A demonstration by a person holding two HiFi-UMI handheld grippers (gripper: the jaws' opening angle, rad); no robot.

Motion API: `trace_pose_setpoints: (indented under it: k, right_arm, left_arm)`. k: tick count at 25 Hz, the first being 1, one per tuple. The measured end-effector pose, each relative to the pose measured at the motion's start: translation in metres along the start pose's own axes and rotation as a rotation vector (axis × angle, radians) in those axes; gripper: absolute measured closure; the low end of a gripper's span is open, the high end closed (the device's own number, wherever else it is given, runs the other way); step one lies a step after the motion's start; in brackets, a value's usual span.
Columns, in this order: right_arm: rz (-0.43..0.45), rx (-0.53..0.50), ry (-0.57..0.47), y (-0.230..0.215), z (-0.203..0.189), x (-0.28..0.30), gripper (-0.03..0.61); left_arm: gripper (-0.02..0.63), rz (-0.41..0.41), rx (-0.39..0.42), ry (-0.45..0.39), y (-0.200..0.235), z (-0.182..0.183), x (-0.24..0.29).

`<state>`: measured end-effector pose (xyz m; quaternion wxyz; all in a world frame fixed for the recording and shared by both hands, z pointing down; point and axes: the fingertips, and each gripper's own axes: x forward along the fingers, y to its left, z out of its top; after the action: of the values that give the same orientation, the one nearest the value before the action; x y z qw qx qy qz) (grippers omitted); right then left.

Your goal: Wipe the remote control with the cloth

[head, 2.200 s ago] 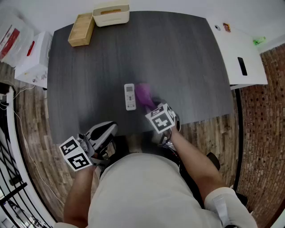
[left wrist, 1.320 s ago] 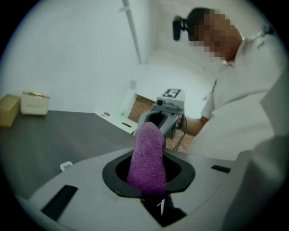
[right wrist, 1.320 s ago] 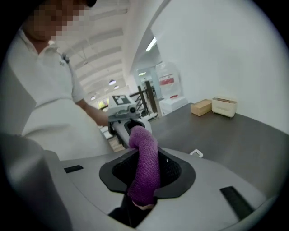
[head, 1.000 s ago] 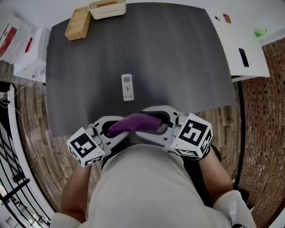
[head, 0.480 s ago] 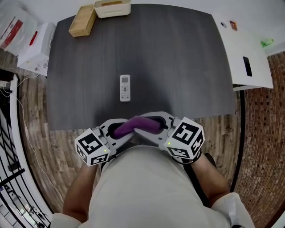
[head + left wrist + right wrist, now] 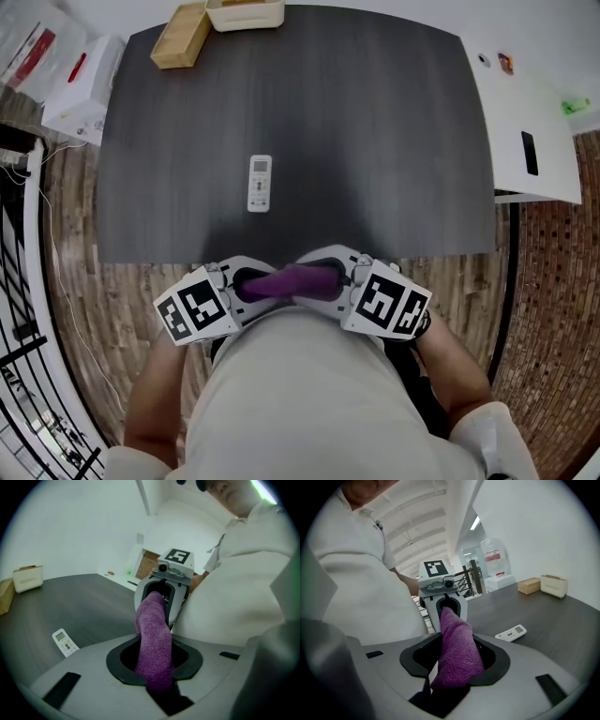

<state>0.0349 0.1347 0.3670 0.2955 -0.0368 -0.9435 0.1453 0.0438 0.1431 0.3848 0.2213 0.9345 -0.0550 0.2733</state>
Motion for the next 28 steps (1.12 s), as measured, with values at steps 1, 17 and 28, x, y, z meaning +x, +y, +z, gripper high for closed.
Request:
trace_pose_setpoints:
  k: [1,17,28]
  right_arm:
    - [-0.006,-0.016,0.003,-0.002,0.0,-0.001,0.418]
    - [-0.069,-0.164,0.075,-0.009,-0.005,0.006,0.344]
    - [-0.026,-0.06,0.04,-0.005,0.0,0.001,0.476]
  left_arm:
    - [0.538,-0.002,0.021,0.027,0.0,0.0,0.001]
    - [0.545,0.0,0.132,0.251,0.008,-0.014,0.005]
    - [0.484,0.006,-0.048,-0.02,0.017,-0.001,-0.003]
